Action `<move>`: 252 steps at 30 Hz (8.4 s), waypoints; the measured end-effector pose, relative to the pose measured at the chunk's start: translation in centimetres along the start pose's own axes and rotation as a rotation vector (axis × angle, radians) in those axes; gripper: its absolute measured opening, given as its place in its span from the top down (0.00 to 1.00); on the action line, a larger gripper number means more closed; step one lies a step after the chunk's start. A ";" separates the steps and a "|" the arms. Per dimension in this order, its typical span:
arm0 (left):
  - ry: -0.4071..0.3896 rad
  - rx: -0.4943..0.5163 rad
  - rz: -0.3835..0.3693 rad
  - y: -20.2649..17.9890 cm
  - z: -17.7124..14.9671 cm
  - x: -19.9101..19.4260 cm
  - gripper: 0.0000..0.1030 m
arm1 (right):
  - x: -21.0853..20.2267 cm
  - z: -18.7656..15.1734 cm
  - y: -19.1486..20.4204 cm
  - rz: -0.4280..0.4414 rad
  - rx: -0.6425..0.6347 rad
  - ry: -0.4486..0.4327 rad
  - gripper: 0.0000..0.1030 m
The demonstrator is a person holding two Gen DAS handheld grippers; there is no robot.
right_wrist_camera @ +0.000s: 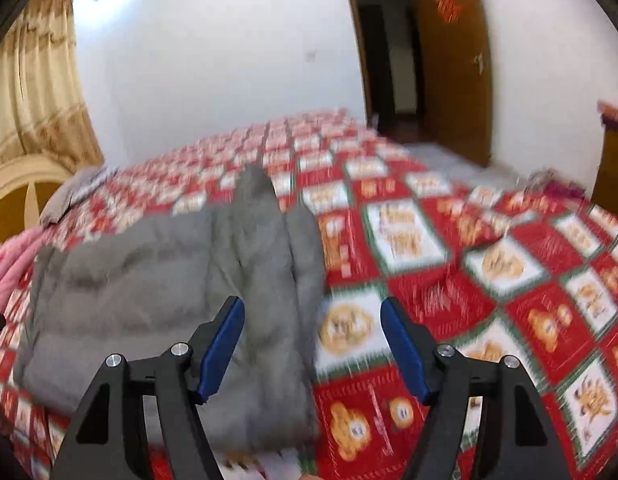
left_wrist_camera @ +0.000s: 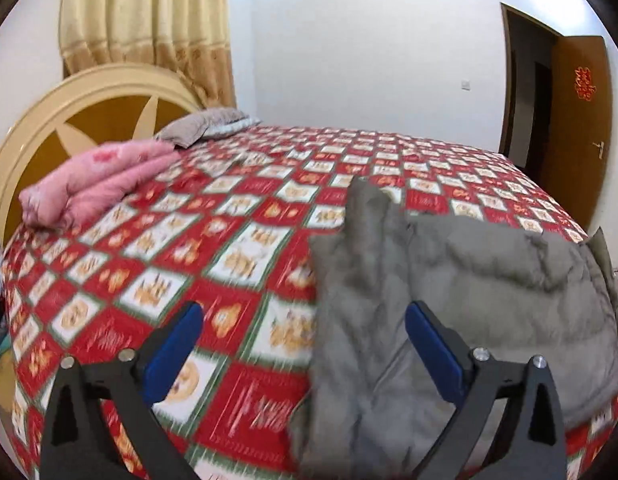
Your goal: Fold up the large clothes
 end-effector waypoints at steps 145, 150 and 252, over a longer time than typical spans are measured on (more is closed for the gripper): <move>-0.071 0.649 -0.273 -31.1 4.3 -3.9 0.90 | 5.3 -8.4 -4.0 -0.034 0.025 0.157 0.23; -0.068 0.695 -0.246 -32.4 3.0 -3.0 0.89 | 5.4 -8.6 -4.6 -0.022 0.048 0.157 0.23; 0.021 0.220 -0.016 -15.6 10.6 6.5 0.00 | 4.4 6.2 10.8 0.052 -0.024 0.095 0.24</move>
Point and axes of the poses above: each gripper's, at about its wrist camera, not at the fingertips, and x roughly the way its jaws point, y to its left, z to its top, the point moved 9 cm from there along x, roughly the way its jaws point, and after that the axes turned 12 degrees about x, right-handed, at the moved point
